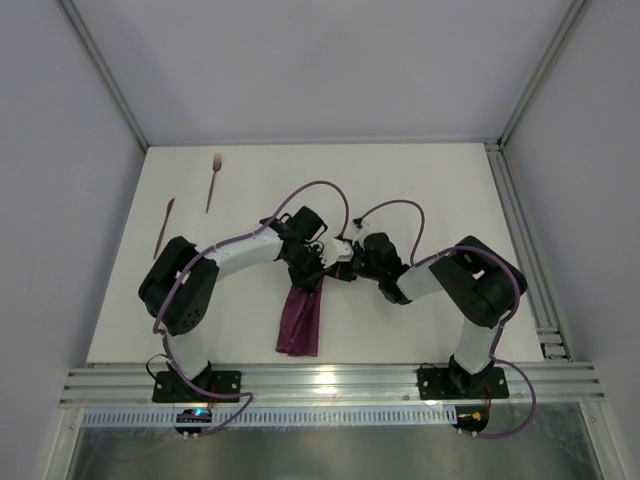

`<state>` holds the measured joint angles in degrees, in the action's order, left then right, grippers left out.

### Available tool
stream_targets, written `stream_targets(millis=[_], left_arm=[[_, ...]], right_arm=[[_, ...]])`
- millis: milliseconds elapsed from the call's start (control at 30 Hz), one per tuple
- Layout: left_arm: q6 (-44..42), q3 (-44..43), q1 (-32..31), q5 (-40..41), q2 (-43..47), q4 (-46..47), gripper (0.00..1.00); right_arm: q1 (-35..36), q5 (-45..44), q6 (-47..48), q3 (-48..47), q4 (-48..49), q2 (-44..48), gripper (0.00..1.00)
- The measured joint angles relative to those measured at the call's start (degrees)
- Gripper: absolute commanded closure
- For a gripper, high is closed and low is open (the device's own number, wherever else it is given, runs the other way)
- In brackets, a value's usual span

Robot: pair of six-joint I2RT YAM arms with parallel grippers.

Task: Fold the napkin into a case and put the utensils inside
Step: Stuff the top corner of the smaller-rectangle-folded napkin into the folded napkin.

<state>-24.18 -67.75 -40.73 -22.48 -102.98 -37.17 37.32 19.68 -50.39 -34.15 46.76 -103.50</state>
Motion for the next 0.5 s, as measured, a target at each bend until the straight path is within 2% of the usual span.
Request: stream_targets(millis=[300, 500], left_arm=[[0.52, -1.99, -0.02, -0.22, -3.69, -0.87, 0.85], [4.68, -2.1, -0.02, 2.25, -3.89, 1.18, 0.82]], right_arm=[[-0.81, -0.52, -2.05, 0.48, -0.07, -1.44, 0.96], [-0.76, -0.92, -3.15, 0.52, 1.99, -3.65, 0.96]])
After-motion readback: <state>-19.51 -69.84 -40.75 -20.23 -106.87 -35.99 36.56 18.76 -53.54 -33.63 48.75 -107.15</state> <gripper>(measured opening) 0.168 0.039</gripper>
